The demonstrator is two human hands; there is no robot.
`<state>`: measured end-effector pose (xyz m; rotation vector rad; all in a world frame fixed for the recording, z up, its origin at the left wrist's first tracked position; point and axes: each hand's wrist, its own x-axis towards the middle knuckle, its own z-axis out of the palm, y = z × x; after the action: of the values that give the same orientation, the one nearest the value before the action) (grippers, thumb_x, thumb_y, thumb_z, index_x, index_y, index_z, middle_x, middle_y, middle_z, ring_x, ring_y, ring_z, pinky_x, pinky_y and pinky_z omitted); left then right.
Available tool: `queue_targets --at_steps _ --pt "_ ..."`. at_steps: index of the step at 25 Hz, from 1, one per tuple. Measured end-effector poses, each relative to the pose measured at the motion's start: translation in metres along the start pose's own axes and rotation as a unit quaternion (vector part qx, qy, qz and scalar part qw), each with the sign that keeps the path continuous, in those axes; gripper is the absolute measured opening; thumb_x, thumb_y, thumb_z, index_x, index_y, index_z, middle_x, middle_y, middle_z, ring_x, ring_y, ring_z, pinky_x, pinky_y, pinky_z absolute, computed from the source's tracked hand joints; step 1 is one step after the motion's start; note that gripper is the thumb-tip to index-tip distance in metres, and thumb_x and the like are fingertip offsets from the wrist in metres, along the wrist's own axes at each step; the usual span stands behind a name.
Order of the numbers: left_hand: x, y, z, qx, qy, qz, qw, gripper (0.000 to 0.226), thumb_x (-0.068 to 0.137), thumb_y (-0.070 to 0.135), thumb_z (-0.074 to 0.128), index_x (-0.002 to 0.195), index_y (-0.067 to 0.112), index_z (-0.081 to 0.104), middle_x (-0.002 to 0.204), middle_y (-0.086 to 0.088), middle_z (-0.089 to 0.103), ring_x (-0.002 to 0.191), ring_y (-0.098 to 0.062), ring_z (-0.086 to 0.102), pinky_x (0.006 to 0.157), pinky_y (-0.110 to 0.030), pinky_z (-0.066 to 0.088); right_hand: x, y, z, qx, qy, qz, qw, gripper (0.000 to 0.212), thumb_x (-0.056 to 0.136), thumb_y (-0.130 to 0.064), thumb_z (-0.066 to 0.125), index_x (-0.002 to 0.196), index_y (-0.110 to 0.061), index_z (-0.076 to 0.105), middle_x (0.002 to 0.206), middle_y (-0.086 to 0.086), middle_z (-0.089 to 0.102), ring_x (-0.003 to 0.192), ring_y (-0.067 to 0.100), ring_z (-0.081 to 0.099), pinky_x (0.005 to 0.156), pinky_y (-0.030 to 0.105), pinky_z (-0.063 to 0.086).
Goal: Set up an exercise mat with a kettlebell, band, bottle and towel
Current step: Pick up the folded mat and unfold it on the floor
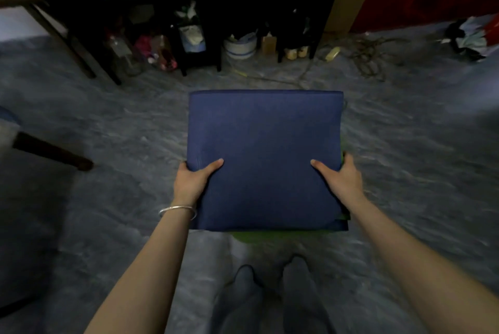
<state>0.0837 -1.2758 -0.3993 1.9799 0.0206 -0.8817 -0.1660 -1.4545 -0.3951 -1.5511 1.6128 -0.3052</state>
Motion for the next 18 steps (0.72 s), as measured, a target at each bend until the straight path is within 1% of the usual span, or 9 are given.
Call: queue_targets --at_steps 2,4,8,11,13,15,16,18 --pt "0.030 -0.026 0.023 -0.009 0.021 -0.004 1.000 0.085 0.036 0.059 0.085 0.108 0.021 0.059 0.103 0.005 0.068 0.091 -0.016 0.065 0.086 -0.039 0.054 0.041 0.019 0.024 -0.007 -0.016 -0.019 1.000 0.080 0.070 -0.056 0.072 0.133 -0.018 0.040 0.124 0.006 0.060 0.109 0.031 0.058 0.083 0.035 0.046" --pt "0.071 -0.064 0.050 -0.016 0.024 0.000 1.000 0.078 0.043 0.056 0.086 0.108 0.021 0.059 0.103 0.006 0.067 0.090 -0.014 0.065 0.084 -0.035 0.054 0.084 0.050 0.058 -0.011 -0.028 -0.030 0.999 0.078 0.073 -0.051 0.072 0.134 -0.016 0.040 0.125 0.005 0.059 0.110 0.029 0.058 0.080 0.031 0.043" --pt "0.154 -0.155 0.096 0.001 0.032 0.000 0.999 0.065 0.052 0.051 0.085 0.103 0.023 0.057 0.096 0.009 0.065 0.086 -0.011 0.063 0.075 -0.030 0.051 0.157 0.138 0.141 -0.032 -0.053 -0.024 0.998 0.078 0.072 -0.053 0.071 0.133 -0.017 0.039 0.126 0.004 0.058 0.108 0.028 0.058 0.078 0.032 0.044" --pt "0.215 -0.239 0.125 0.025 0.043 -0.020 0.999 0.071 0.051 0.055 0.084 0.107 0.023 0.054 0.103 0.006 0.064 0.091 -0.016 0.062 0.082 -0.036 0.052 0.204 0.215 0.211 -0.052 -0.070 -0.008 0.996 0.076 0.074 -0.053 0.070 0.134 -0.017 0.039 0.127 0.005 0.057 0.109 0.030 0.058 0.080 0.035 0.045" --pt "0.248 -0.295 0.145 0.040 0.050 -0.035 0.997 0.072 0.052 0.055 0.083 0.108 0.021 0.054 0.107 0.003 0.064 0.093 -0.019 0.062 0.084 -0.037 0.051 0.229 0.265 0.254 -0.058 -0.083 -0.001 0.995 0.075 0.074 -0.052 0.071 0.134 -0.019 0.040 0.128 0.005 0.057 0.110 0.031 0.058 0.082 0.036 0.046" --pt "0.276 -0.348 0.163 0.065 0.075 -0.051 0.994 0.078 0.050 0.061 0.081 0.110 0.019 0.054 0.108 0.001 0.065 0.096 -0.023 0.062 0.086 -0.040 0.051 0.251 0.311 0.294 -0.060 -0.098 -0.005 0.993 0.075 0.074 -0.050 0.072 0.134 -0.020 0.040 0.127 0.004 0.058 0.110 0.029 0.058 0.084 0.037 0.048" --pt "0.286 -0.369 0.168 0.072 0.087 -0.054 0.992 0.081 0.049 0.064 0.080 0.112 0.019 0.055 0.109 0.001 0.065 0.098 -0.024 0.062 0.087 -0.042 0.052 0.259 0.327 0.309 -0.056 -0.103 -0.013 0.993 0.076 0.073 -0.051 0.072 0.134 -0.021 0.039 0.128 0.003 0.057 0.110 0.028 0.058 0.086 0.040 0.050" --pt "0.305 -0.408 0.180 0.076 0.096 -0.062 0.991 0.079 0.052 0.062 0.080 0.114 0.020 0.054 0.108 0.004 0.064 0.099 -0.023 0.062 0.086 -0.039 0.051 0.275 0.361 0.338 -0.053 -0.106 -0.015 0.993 0.079 0.071 -0.053 0.072 0.135 -0.022 0.038 0.129 0.003 0.056 0.112 0.026 0.058 0.091 0.044 0.050"
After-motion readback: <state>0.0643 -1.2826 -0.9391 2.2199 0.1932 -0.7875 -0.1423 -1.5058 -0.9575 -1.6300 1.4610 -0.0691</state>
